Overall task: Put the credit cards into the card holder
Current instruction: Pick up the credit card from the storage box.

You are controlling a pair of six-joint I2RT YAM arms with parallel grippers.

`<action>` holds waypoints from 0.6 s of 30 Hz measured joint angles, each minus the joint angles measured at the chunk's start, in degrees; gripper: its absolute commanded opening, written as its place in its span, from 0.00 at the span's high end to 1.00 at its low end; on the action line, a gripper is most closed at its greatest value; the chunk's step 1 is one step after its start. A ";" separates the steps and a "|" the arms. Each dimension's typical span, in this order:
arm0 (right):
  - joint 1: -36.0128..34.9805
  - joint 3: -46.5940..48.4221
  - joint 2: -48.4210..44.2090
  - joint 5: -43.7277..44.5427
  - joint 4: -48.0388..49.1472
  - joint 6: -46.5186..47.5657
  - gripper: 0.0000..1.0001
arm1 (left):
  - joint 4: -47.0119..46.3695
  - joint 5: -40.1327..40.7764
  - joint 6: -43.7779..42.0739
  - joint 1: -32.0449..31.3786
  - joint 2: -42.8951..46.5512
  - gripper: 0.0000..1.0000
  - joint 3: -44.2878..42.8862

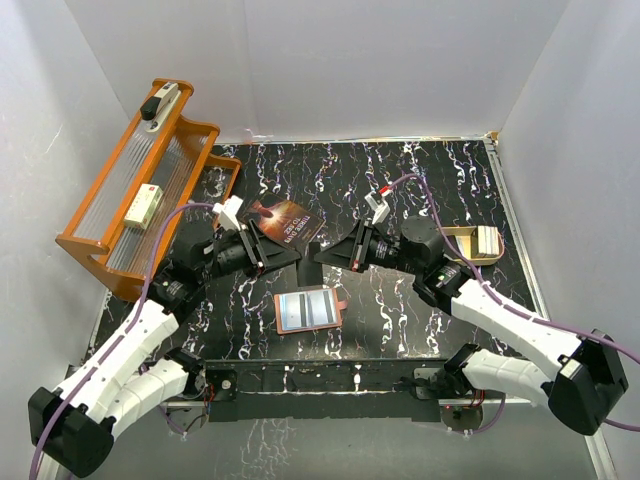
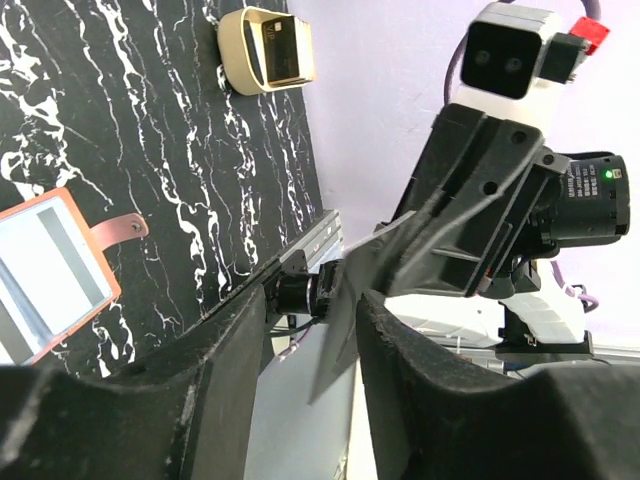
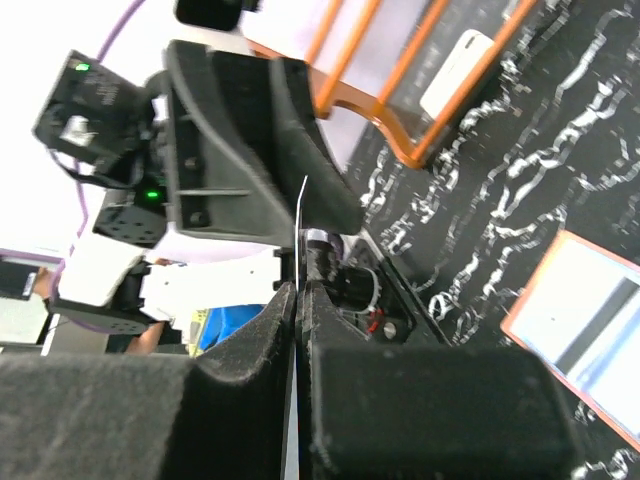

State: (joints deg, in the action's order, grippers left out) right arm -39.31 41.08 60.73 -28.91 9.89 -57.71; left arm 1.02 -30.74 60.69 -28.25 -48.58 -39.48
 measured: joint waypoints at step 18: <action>-0.66 -1.75 -2.10 2.14 5.49 -4.68 1.00 | -13.81 -4.48 6.93 0.76 -0.20 1.00 4.31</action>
State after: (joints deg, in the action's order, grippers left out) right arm -39.97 39.33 58.63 -26.76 15.38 -62.39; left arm -12.80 -35.22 67.61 -27.49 -48.77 -35.18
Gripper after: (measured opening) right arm 0.018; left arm 0.009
